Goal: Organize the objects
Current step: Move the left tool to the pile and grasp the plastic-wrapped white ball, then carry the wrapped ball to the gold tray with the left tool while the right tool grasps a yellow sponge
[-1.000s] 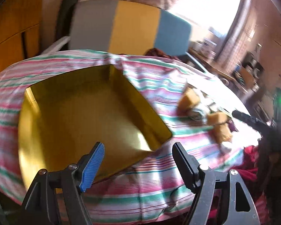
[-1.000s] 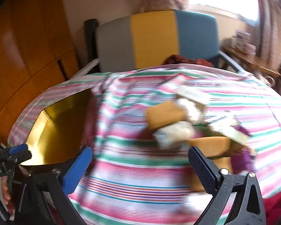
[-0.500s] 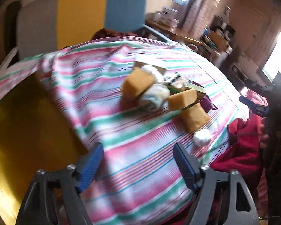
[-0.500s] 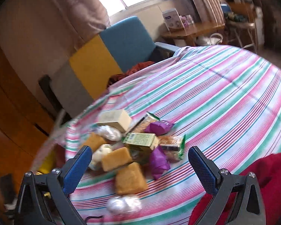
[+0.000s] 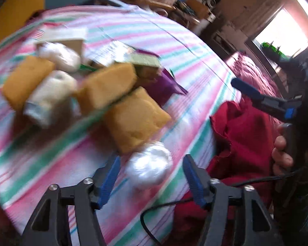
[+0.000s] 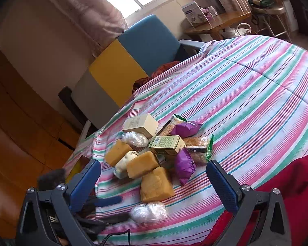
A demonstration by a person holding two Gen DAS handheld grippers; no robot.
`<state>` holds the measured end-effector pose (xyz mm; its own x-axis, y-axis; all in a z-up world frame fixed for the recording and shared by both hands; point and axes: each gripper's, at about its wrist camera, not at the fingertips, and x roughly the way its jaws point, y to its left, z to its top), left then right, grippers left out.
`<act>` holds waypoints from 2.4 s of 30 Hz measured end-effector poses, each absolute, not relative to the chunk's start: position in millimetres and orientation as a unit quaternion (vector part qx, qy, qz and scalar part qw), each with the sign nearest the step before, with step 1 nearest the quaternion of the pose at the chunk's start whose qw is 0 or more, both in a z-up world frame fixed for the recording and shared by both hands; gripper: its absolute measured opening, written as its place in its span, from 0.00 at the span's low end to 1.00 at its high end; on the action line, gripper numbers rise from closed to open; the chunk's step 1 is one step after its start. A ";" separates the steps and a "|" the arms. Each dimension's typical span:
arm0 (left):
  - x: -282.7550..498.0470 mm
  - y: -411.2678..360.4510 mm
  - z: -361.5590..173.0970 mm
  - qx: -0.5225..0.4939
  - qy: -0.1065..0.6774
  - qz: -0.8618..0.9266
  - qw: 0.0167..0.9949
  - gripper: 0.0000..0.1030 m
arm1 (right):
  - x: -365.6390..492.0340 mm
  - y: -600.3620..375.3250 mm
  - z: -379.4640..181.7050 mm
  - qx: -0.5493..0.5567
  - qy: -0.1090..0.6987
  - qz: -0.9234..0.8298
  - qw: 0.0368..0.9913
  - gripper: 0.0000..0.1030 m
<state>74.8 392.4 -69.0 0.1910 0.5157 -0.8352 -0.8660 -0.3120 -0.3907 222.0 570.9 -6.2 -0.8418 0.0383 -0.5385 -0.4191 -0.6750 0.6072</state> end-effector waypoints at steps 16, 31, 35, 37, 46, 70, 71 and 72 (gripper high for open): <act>46.8 304.7 -85.7 -0.494 0.130 0.705 0.493 0.36 | 216.0 582.9 -20.3 -0.285 0.417 0.849 0.153 1.00; 54.9 286.5 -97.5 -0.453 0.145 0.736 0.481 0.35 | 143.6 528.1 -39.0 -0.473 0.280 0.822 0.147 0.98; 52.2 286.8 -98.4 -0.459 0.128 0.735 0.482 0.35 | 117.1 517.4 -50.1 -0.508 0.232 0.818 0.136 0.97; 51.2 285.9 -97.9 -0.460 0.123 0.735 0.483 0.35 | 103.0 513.6 -61.1 -0.527 0.210 0.812 0.135 0.97; 55.3 276.4 -84.6 -0.455 0.104 0.736 0.489 0.34 | 87.0 497.6 -92.0 -0.560 0.127 0.807 0.138 0.62; -177.9 49.9 -51.0 -0.504 -0.009 0.855 0.127 0.35 | 95.7 500.3 -86.7 -0.559 0.109 0.809 0.143 0.63; -184.6 46.9 -56.0 -0.504 -0.002 0.856 0.113 0.35 | 93.4 499.1 -88.1 -0.560 0.109 0.809 0.142 0.63; -189.8 45.3 -59.9 -0.505 0.003 0.857 0.096 0.35 | 94.1 498.8 -87.0 -0.560 0.109 0.809 0.142 0.64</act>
<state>-189.8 45.3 -59.9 -0.4706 0.1617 -0.8674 -0.1683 -0.9815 -0.0917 94.1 498.8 -87.0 -0.3316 0.1081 -0.9372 -0.3519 -0.9359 0.0166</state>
